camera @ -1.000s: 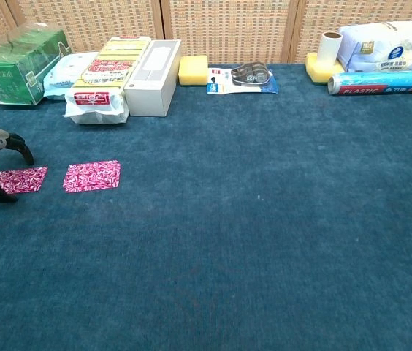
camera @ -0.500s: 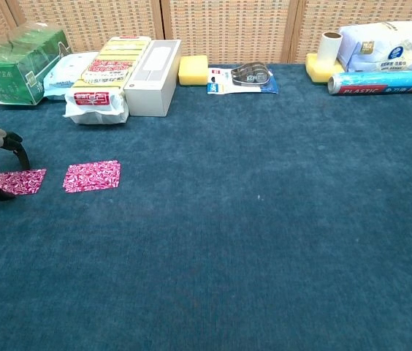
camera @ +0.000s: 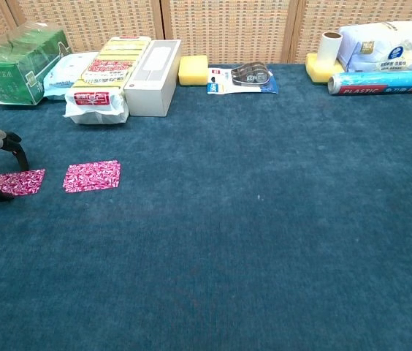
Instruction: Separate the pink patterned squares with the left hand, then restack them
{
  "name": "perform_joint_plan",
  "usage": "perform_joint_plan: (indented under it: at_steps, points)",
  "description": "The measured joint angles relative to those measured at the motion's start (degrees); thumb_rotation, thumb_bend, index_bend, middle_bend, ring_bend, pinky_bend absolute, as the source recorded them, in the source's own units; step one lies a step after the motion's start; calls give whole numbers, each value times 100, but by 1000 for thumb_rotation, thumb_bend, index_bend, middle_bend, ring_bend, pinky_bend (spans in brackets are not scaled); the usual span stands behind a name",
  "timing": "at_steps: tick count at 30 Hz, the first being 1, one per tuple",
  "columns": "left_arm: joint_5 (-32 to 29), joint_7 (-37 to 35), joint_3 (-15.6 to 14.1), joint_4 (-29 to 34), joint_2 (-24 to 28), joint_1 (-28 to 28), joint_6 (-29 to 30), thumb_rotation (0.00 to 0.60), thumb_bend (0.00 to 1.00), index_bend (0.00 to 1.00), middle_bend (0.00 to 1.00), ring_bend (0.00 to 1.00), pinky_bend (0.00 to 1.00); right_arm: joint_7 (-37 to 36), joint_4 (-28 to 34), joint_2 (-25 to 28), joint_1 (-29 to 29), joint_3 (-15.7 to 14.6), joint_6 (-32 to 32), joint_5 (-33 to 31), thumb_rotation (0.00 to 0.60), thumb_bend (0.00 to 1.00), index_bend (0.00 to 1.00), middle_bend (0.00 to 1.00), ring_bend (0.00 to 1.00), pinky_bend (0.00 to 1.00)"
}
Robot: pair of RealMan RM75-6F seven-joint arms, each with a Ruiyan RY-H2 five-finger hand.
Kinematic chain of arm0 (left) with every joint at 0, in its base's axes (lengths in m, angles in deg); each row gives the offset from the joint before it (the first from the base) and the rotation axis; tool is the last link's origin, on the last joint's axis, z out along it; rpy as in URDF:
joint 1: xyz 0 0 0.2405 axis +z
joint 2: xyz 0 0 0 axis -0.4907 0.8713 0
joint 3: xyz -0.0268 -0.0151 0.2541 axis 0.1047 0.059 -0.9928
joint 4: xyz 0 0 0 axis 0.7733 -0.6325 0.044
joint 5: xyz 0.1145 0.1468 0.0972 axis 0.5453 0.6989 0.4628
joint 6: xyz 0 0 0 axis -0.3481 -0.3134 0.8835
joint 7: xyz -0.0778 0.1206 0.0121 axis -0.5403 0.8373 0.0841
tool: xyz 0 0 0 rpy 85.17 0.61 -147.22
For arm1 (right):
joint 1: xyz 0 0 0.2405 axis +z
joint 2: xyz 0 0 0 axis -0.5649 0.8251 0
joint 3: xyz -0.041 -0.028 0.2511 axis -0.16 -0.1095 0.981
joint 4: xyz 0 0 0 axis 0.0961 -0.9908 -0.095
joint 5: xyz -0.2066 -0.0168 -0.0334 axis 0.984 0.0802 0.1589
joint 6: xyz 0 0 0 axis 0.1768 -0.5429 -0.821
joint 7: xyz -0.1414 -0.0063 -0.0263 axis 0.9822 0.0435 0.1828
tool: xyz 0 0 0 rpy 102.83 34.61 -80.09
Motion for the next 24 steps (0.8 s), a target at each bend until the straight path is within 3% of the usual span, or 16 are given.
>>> perform_joint_plan:
  at_steps: [24]
  points:
    - [84, 61, 68, 28, -13, 85, 43, 600, 262, 362, 0, 0, 24, -32, -11, -3, 3, 4, 2, 3, 600, 0, 132, 17, 6, 9]
